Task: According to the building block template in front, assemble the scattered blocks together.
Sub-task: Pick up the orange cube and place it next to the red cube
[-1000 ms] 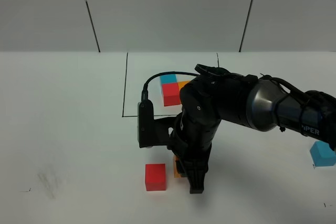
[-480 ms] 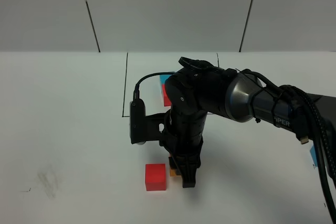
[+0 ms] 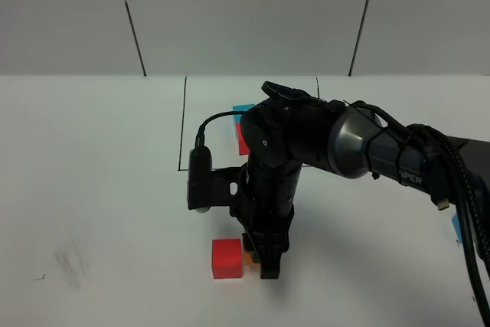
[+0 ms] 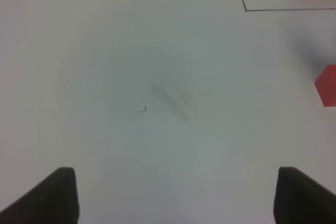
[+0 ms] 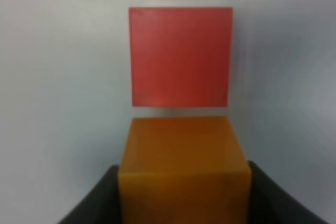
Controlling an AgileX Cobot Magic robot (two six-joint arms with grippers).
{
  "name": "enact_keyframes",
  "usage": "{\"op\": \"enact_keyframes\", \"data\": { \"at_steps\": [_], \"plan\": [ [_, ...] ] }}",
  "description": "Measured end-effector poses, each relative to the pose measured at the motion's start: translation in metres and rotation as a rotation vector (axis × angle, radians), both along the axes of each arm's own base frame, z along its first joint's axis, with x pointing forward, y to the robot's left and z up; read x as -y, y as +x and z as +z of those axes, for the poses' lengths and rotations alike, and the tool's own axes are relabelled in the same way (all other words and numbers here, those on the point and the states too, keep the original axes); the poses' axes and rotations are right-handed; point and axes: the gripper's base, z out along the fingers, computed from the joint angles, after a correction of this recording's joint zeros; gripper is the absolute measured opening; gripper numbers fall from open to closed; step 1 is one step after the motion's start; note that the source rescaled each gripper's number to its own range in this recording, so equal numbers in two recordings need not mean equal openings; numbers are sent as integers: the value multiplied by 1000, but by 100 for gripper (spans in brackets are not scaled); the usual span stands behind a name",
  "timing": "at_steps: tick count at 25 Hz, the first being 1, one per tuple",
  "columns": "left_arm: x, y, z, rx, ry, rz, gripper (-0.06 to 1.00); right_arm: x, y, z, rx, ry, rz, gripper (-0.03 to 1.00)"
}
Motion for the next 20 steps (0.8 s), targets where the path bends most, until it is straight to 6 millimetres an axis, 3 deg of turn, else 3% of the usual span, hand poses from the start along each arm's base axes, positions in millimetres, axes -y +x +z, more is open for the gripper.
{"op": "enact_keyframes", "data": {
  "at_steps": [6, 20],
  "plan": [
    [0, 0, 0, 0, 0, 0, 93, -1, 2, -11, -14, -11, -36, 22],
    [0, 0, 0, 0, 0, 0, 93, -3, 3, -18, -15, -4, -46, 22]
  ]
}}
